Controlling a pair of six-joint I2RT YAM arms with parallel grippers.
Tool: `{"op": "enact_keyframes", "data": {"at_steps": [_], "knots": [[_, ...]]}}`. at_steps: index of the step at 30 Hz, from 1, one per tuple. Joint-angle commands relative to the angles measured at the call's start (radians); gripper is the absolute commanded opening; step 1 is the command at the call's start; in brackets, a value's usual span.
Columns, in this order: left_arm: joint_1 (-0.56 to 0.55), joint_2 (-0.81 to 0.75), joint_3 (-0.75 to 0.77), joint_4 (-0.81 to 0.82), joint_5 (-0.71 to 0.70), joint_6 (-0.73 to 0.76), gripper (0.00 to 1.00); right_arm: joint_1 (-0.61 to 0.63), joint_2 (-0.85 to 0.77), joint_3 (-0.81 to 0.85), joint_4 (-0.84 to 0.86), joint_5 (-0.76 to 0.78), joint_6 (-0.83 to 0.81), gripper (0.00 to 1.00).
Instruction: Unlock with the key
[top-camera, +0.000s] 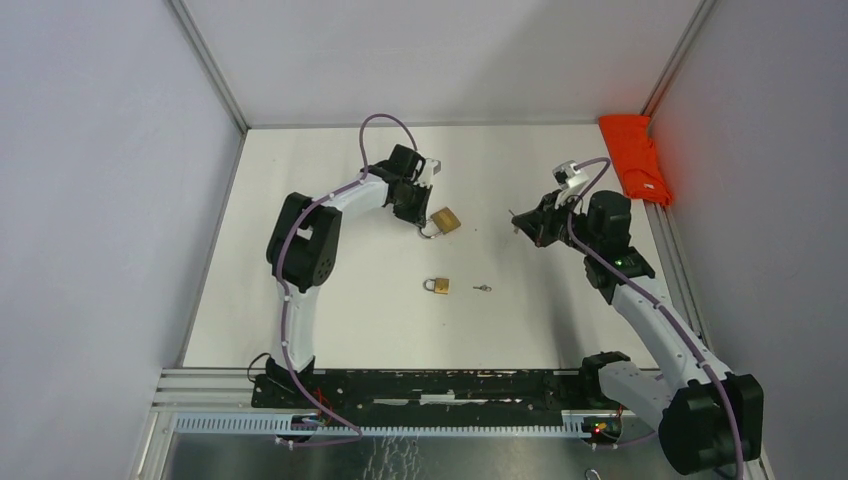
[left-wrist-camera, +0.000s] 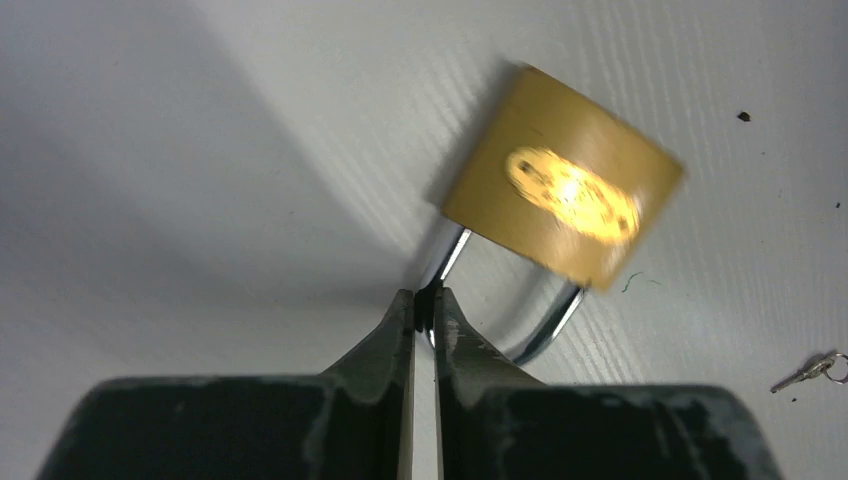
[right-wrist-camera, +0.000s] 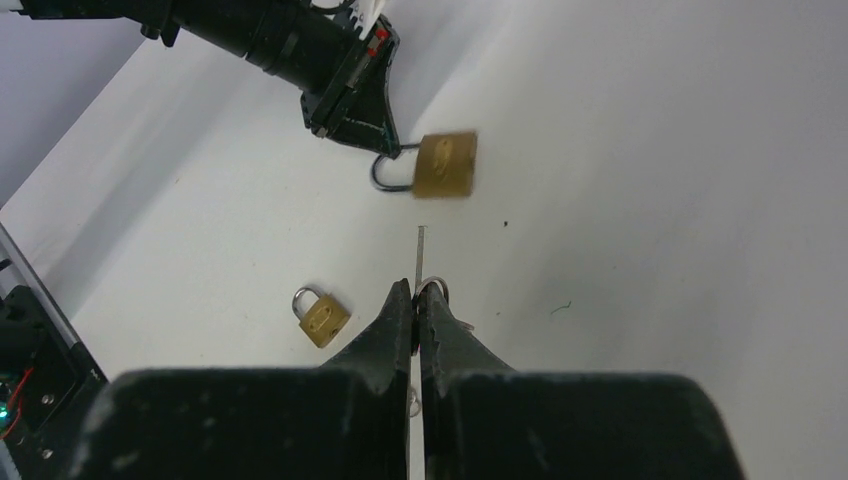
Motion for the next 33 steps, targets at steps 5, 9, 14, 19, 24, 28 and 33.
{"op": "enact_keyframes", "data": {"at_steps": [5,9,14,19,24,28,33], "knots": [[-0.035,0.056,-0.040,0.014,-0.121,0.085,0.02,-0.003,0.030,-0.028,0.094,-0.056,0.036,0.00],[-0.052,-0.015,-0.095,0.073,-0.146,0.114,0.02,-0.002,0.042,-0.047,0.112,-0.062,0.045,0.00],[-0.064,-0.130,-0.131,0.098,-0.175,0.145,0.02,-0.001,0.049,-0.064,0.135,-0.073,0.064,0.00],[-0.075,-0.256,-0.149,0.101,-0.187,0.180,0.02,-0.002,0.053,-0.073,0.159,-0.085,0.083,0.00],[-0.075,-0.318,-0.134,0.060,-0.159,0.218,0.02,-0.002,0.053,-0.079,0.171,-0.092,0.092,0.00],[-0.075,-0.302,-0.128,0.030,-0.165,0.243,0.02,-0.001,0.051,-0.083,0.172,-0.092,0.094,0.00],[-0.074,-0.243,-0.118,0.014,-0.141,0.247,0.02,-0.001,0.041,-0.087,0.172,-0.097,0.096,0.00]]}}
